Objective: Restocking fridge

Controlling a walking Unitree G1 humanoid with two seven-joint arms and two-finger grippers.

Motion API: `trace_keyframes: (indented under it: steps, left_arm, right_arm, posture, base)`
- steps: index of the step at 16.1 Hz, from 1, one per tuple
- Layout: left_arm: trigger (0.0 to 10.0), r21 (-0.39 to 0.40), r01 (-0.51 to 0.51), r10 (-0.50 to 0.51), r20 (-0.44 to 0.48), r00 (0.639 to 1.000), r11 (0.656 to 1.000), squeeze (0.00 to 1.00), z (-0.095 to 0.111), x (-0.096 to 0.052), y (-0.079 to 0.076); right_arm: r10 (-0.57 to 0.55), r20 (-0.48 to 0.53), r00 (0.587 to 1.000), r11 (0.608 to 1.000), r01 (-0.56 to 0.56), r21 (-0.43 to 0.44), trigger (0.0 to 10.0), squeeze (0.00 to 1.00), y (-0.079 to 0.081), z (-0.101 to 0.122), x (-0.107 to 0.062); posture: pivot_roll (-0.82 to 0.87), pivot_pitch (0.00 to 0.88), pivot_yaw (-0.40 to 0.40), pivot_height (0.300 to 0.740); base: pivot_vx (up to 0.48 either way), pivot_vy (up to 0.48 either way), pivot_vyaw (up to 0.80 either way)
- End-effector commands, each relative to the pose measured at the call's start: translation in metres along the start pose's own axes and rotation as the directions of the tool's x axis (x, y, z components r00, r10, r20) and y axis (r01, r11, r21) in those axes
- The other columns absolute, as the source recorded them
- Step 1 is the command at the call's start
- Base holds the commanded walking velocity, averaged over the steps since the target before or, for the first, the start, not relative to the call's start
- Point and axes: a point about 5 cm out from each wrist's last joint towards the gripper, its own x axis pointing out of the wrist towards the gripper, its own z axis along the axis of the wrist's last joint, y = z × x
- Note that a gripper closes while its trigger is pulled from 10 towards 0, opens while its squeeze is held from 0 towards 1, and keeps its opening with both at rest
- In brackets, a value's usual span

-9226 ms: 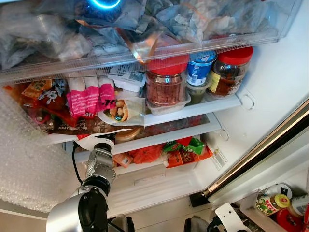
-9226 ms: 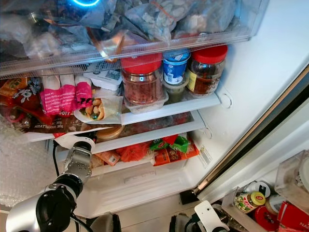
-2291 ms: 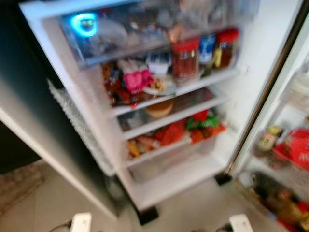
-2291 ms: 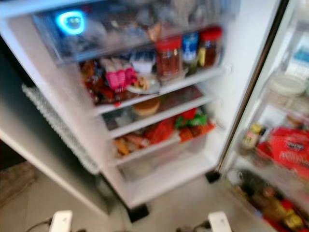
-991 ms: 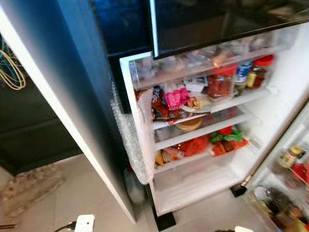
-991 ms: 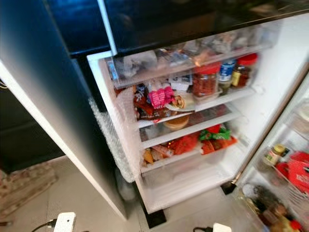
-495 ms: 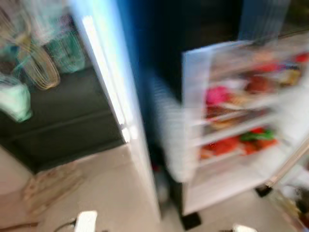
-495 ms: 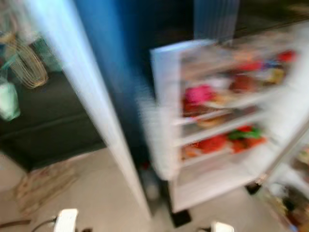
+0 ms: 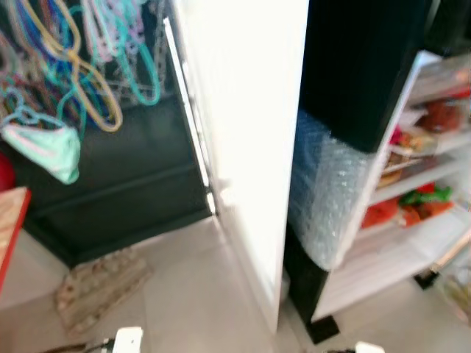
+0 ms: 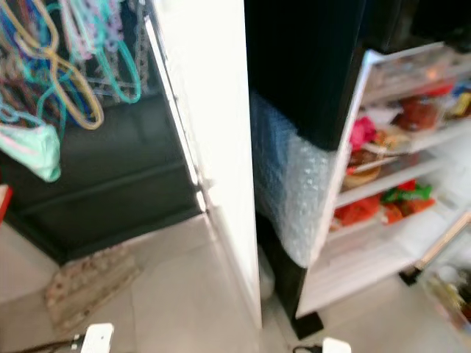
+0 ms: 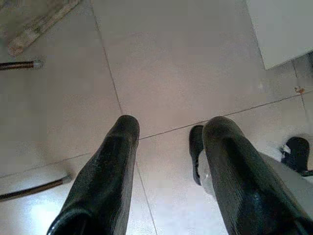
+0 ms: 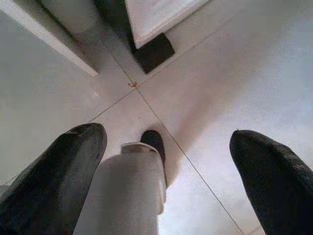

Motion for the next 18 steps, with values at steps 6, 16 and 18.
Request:
trace_keyframes:
  steps: [6,16,18]
  left_arm:
    - [10.0,-0.005,-0.011,0.011,-0.007,1.0,1.0,0.0,-0.003,0.0,-0.001]
    - [10.0,-0.062,-0.037,0.036,-0.015,0.999,0.997,0.0,-0.006,0.001,-0.008]
    - [10.0,-0.051,-0.035,0.035,-0.014,0.999,0.998,0.0,-0.005,0.0,-0.005]
  right_arm:
    - [0.029,-0.033,0.999,0.998,-0.031,-0.057,10.0,0.0,-0.001,-0.002,0.0]
    - [0.035,-0.028,0.999,0.996,-0.038,-0.087,10.0,0.0,-0.009,0.002,0.001]
    - [0.033,-0.032,0.999,0.997,-0.035,-0.063,10.0,0.0,-0.006,0.001,0.001]
  posture:
    - [-0.09,0.0,0.072,0.74]
    - [-0.07,0.0,0.042,0.74]
    - [-0.07,0.0,0.06,0.74]
  base:
    - [0.0,0.0,-0.76]
    - [0.0,0.098,-0.43]
    - [0.0,0.388,0.0]
